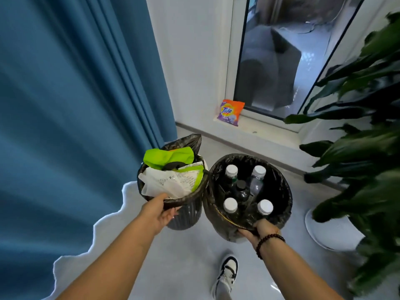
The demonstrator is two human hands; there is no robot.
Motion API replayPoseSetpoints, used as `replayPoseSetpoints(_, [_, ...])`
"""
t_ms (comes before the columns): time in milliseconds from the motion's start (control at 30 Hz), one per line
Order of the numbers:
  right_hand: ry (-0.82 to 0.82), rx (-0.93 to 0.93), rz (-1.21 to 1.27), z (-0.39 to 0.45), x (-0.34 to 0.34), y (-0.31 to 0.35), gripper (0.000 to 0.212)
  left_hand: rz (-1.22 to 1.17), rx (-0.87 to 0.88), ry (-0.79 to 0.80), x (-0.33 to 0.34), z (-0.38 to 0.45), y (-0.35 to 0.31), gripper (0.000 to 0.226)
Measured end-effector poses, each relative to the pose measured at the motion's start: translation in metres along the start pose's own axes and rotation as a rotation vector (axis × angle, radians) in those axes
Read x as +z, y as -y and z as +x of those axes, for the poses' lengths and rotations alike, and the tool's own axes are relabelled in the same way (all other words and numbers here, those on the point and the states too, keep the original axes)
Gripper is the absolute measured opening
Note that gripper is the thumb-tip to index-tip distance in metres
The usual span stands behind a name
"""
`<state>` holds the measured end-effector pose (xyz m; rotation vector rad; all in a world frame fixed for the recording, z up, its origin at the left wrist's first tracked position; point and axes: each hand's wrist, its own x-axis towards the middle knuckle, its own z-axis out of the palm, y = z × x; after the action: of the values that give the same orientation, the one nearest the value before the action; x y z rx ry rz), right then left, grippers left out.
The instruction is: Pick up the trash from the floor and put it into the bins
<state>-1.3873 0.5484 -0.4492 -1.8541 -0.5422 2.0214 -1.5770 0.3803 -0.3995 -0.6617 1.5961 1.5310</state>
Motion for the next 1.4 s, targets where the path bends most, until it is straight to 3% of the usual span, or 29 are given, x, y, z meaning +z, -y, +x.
replayPoseSetpoints(333, [-0.169, 0.083, 0.056, 0.094, 0.079, 0.081, 0.052, -0.008, -0.076, -0.031, 0.11, 0.113, -0.08, 0.022])
replayPoseSetpoints(500, [-0.163, 0.143, 0.059, 0.149, 0.12, 0.116, 0.07, 0.083, -0.087, -0.05, 0.156, 0.183, -0.125, 0.022])
replayPoseSetpoints(667, [-0.23, 0.175, 0.127, 0.186, 0.167, 0.159, 0.054, 0.143, -0.103, -0.05, 0.2, 0.254, -0.173, 0.02])
replayPoseSetpoints(867, [-0.342, 0.167, 0.193, 0.262, 0.219, 0.195, 0.056, 0.207, -0.126, -0.02, 0.261, 0.356, -0.213, 0.027])
replayPoseSetpoints(1033, [-0.425, 0.243, 0.186, 0.353, 0.247, 0.2, 0.044, 0.201, -0.141, -0.023, 0.304, 0.439, -0.197, 0.023])
replayPoseSetpoints(1133, [-0.469, 0.268, 0.195, 0.431, 0.259, 0.19, 0.048, 0.229, -0.194, -0.01, 0.329, 0.511, -0.162, 0.025])
replayPoseSetpoints(1400, [-0.47, 0.16, 0.293, 0.569, 0.266, 0.16, 0.054, 0.234, -0.244, -0.033, 0.374, 0.639, -0.09, 0.035])
